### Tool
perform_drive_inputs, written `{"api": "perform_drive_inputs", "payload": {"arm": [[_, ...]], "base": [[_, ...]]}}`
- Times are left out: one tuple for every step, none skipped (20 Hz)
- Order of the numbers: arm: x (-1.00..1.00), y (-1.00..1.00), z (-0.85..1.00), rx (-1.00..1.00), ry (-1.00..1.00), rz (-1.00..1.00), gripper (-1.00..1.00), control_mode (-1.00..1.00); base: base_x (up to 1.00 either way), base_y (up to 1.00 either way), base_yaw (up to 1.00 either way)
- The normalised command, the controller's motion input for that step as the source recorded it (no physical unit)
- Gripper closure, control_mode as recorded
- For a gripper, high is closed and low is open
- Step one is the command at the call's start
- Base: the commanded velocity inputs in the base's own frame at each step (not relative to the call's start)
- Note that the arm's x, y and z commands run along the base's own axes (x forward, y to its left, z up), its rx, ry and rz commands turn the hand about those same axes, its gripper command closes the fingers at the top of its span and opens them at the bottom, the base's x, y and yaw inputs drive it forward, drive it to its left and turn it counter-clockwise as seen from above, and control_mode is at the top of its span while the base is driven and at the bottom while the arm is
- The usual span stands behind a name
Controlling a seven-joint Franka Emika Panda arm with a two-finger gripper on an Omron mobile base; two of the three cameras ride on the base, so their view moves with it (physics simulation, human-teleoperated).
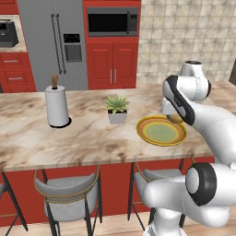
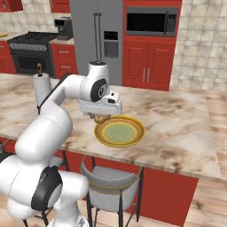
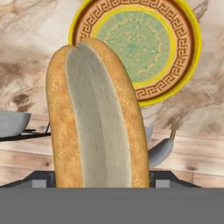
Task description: Move the hot dog bun to the plate on the dining table and place the condiment next to that plate. Then navigate to the fridge and take the sausage and place it on the plate as well.
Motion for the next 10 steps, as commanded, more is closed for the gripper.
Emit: {"api": "perform_drive_inputs", "payload": {"arm": [[0.19,-0.18,-0.39,0.0,0.07,0.0,1.0,-1.0],[0.17,-0.18,-0.38,0.01,0.07,0.0,1.0,-1.0],[0.18,-0.17,-0.42,0.0,0.05,0.0,1.0,-1.0],[0.22,-0.12,-0.45,0.0,0.07,0.0,1.0,-1.0],[0.29,-0.16,-0.51,0.0,0.11,0.0,1.0,-1.0],[0.33,-0.16,-0.56,0.0,0.12,0.0,1.0,-1.0],[0.31,-0.14,-0.53,0.0,0.12,0.0,1.0,-1.0],[0.31,-0.12,-0.51,0.0,0.12,0.0,1.0,-1.0],[0.33,-0.11,-0.5,0.0,0.13,0.0,1.0,-1.0],[0.42,-0.1,-0.47,0.0,0.15,0.0,1.0,-1.0]], "base": [[0.0,0.0,0.0],[0.0,0.0,0.0],[0.0,0.0,0.0],[0.0,0.0,0.0],[0.0,0.0,0.0],[0.0,0.0,0.0],[0.0,0.0,0.0],[0.0,0.0,0.0],[0.0,0.0,0.0],[0.0,0.0,0.0]]}}
